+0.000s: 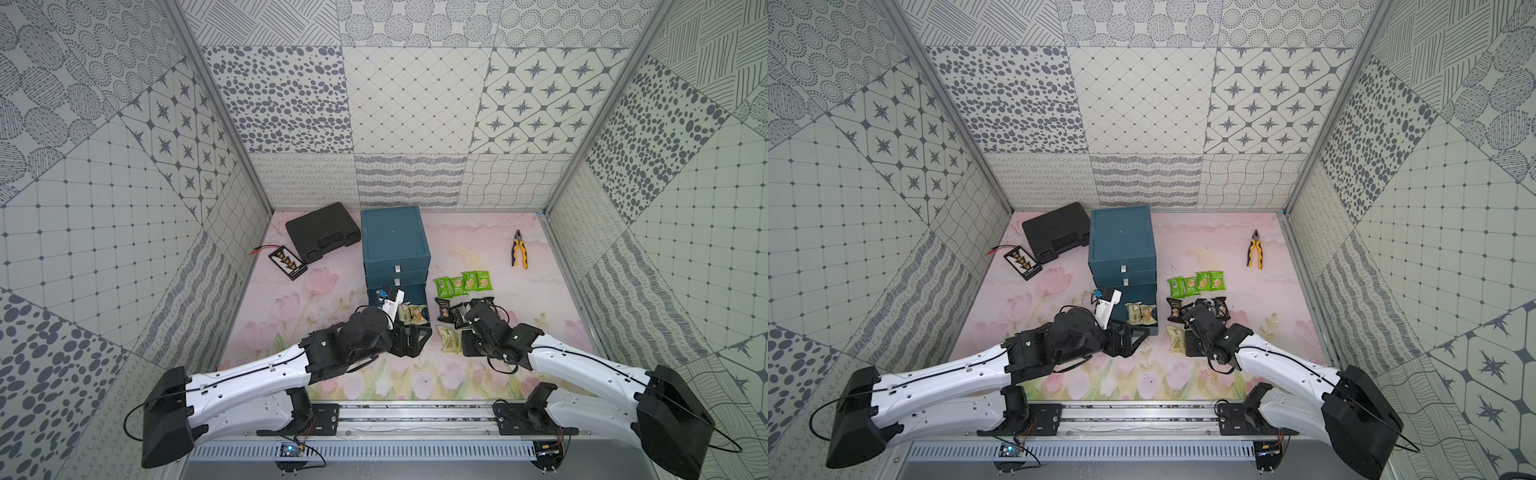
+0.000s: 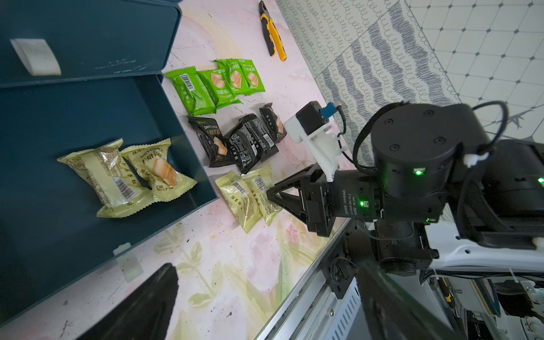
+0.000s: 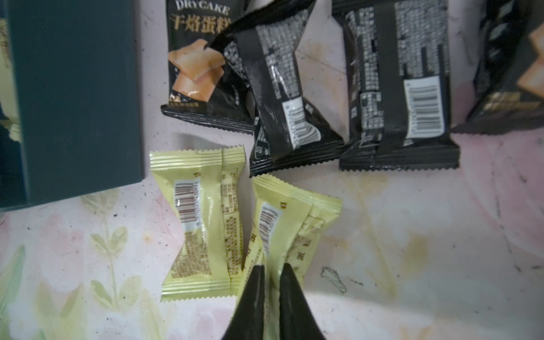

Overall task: Take the cookies out of the drawer
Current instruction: Place the cookie at the center of the board.

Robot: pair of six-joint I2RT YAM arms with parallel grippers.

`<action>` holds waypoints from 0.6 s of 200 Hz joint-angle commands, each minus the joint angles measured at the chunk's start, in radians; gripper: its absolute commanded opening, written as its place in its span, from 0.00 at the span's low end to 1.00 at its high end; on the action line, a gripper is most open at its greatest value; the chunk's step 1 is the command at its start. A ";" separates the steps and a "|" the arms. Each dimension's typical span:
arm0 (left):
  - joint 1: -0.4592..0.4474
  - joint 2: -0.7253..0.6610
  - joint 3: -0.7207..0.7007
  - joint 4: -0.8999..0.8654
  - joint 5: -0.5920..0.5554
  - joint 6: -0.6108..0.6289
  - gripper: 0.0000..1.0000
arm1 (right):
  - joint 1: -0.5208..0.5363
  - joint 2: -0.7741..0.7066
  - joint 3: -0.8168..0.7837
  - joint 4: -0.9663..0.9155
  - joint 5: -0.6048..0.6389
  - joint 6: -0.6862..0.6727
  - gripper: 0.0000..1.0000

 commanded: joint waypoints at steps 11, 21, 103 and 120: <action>-0.003 -0.003 0.009 0.033 -0.019 0.021 0.99 | -0.002 0.019 -0.003 0.036 0.022 -0.007 0.21; -0.003 -0.005 0.011 0.029 -0.025 0.021 0.99 | 0.000 0.019 -0.003 0.034 0.030 -0.003 0.22; 0.006 -0.177 -0.043 -0.106 -0.156 0.133 0.99 | 0.008 -0.065 0.152 -0.149 0.135 0.051 0.59; 0.053 -0.275 -0.086 -0.164 -0.157 0.147 0.99 | 0.022 -0.073 0.215 -0.189 0.157 0.062 0.59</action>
